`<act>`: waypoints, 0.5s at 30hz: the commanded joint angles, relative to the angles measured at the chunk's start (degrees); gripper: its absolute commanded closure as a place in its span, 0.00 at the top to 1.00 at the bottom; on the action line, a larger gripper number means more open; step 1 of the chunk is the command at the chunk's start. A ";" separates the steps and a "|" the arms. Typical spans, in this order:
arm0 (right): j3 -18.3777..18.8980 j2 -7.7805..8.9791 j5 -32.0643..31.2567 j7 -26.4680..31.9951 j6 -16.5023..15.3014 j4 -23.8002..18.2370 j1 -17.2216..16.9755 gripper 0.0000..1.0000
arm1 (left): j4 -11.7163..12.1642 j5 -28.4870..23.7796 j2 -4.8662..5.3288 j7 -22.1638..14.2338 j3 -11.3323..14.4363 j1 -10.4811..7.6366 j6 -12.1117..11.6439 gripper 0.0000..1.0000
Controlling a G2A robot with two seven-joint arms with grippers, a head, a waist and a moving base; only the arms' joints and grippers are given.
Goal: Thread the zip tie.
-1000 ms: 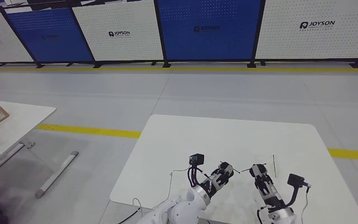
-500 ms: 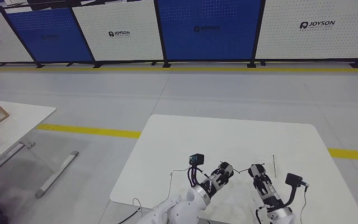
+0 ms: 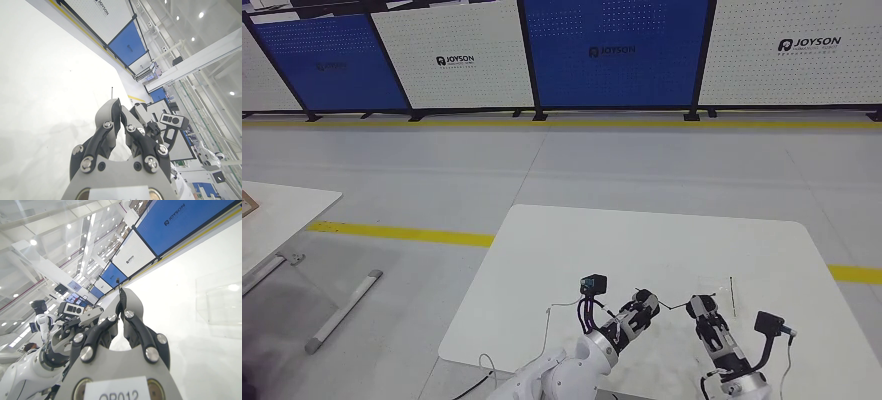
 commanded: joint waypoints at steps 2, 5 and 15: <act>-0.03 -0.15 0.09 0.38 0.37 0.25 0.28 0.00 | 0.00 0.00 0.00 0.00 0.00 0.00 0.00 0.00; -0.20 -0.33 -0.13 0.70 0.90 0.43 0.62 0.00 | 0.00 0.00 0.00 0.00 0.00 0.00 0.00 0.00; -0.33 -0.80 -0.69 0.95 1.46 0.59 0.86 0.00 | 0.00 0.00 0.00 0.00 0.00 0.00 0.00 0.00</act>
